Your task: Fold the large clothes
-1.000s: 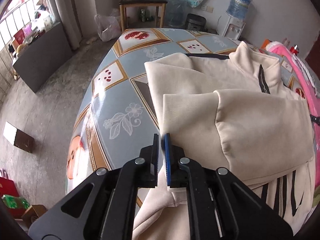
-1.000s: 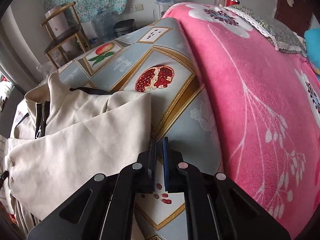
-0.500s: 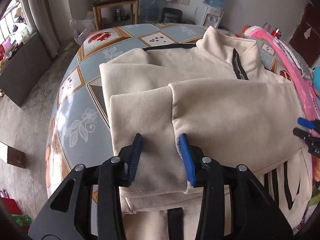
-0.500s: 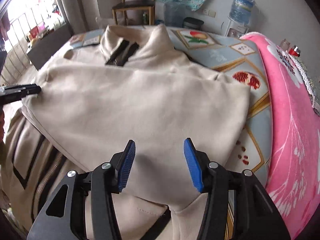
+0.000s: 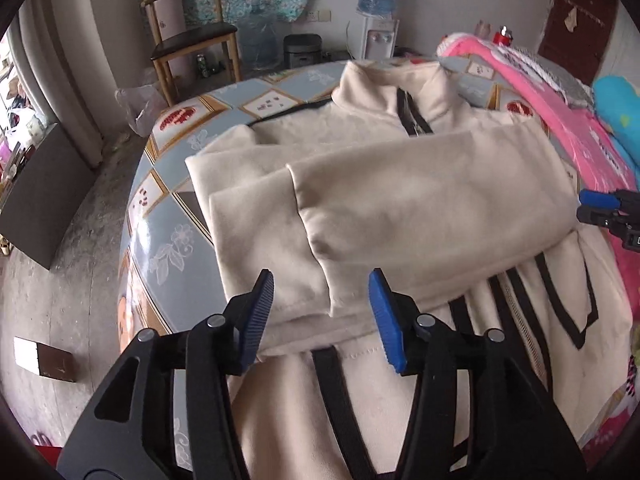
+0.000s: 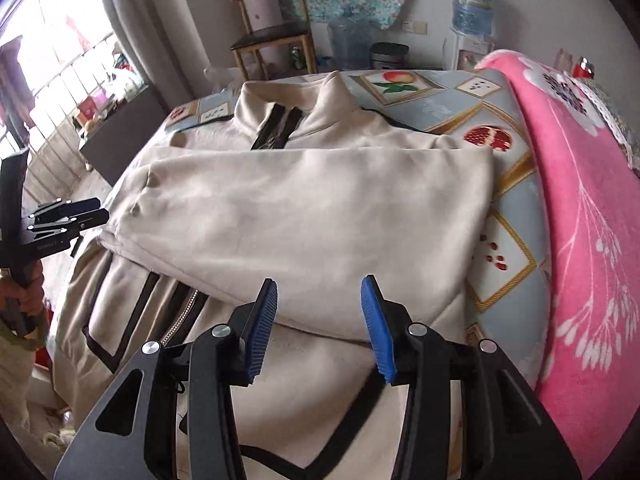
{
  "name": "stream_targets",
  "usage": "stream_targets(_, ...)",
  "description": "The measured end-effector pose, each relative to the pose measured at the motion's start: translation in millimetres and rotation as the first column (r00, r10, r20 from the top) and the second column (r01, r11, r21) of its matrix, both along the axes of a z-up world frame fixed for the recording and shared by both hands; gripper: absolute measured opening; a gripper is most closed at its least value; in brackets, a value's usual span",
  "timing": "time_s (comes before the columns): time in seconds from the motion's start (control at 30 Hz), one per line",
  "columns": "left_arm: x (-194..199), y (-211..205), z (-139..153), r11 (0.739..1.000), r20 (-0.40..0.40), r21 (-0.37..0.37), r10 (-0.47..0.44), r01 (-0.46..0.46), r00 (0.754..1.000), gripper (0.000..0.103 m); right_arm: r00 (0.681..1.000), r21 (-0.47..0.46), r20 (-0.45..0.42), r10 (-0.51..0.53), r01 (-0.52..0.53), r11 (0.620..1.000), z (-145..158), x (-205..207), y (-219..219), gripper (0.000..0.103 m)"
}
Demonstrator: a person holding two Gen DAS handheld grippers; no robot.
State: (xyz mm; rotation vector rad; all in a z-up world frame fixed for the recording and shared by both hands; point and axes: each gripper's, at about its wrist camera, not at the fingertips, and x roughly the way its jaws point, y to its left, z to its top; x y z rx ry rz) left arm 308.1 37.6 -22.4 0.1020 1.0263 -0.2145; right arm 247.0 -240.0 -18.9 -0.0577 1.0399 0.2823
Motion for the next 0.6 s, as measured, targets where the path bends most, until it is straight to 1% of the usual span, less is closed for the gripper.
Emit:
stream_targets(0.07,-2,-2,-20,0.999,-0.036,0.052,0.006,-0.004,0.999,0.047,0.999,-0.084,-0.035,-0.003,0.0,0.996,-22,3,14,0.043)
stream_targets(0.1,-4,1,-25,0.998,-0.041,0.056,0.014,-0.011,0.999,0.047,0.999,-0.116,-0.034,-0.01,0.006,0.993,-28,1,17,0.043)
stream_targets(0.13,-9,6,-24,0.999,-0.031,0.029,0.026,-0.025,0.999,0.047,1.0,-0.128,-0.019,-0.016,0.013,0.992,-27,-3,19,0.043)
stream_targets(0.17,-15,13,-18,0.999,-0.015,0.005,0.042,-0.042,0.999,0.047,1.0,-0.117,-0.016,-0.021,0.019,0.993,-22,-9,18,0.043)
stream_targets(0.23,-31,28,-2,0.998,0.026,-0.033,0.059,-0.058,0.998,0.047,1.0,-0.046,-0.008,-0.021,0.021,0.999,-6,-25,13,0.044)
stream_targets(0.27,-43,37,7,0.997,0.045,-0.047,0.068,-0.066,0.997,0.047,1.0,-0.021,-0.002,-0.025,0.025,0.999,1,-34,9,0.05)
stream_targets(0.3,-55,46,14,0.995,0.059,-0.061,0.08,-0.076,0.995,0.048,0.999,-0.001,0.012,-0.039,0.039,0.999,9,-46,5,0.059)
stream_targets(0.37,-80,63,23,0.992,0.067,-0.085,0.095,-0.089,0.993,0.048,0.998,0.045,0.029,-0.057,0.056,0.997,21,-71,-5,0.065)
stream_targets(0.47,-122,83,24,0.988,0.058,-0.112,0.111,-0.104,0.992,0.049,0.993,0.113,0.026,-0.12,0.116,0.987,27,-108,-24,0.068)
stream_targets(0.53,-154,91,21,0.983,0.048,-0.142,0.122,-0.115,0.991,0.048,0.984,0.136,0.012,-0.176,0.173,0.976,24,-134,-37,0.068)
stream_targets(0.6,-184,96,15,0.975,0.031,-0.187,0.127,-0.119,0.991,0.049,0.972,0.143,-0.001,-0.236,0.234,0.962,18,-160,-49,0.068)
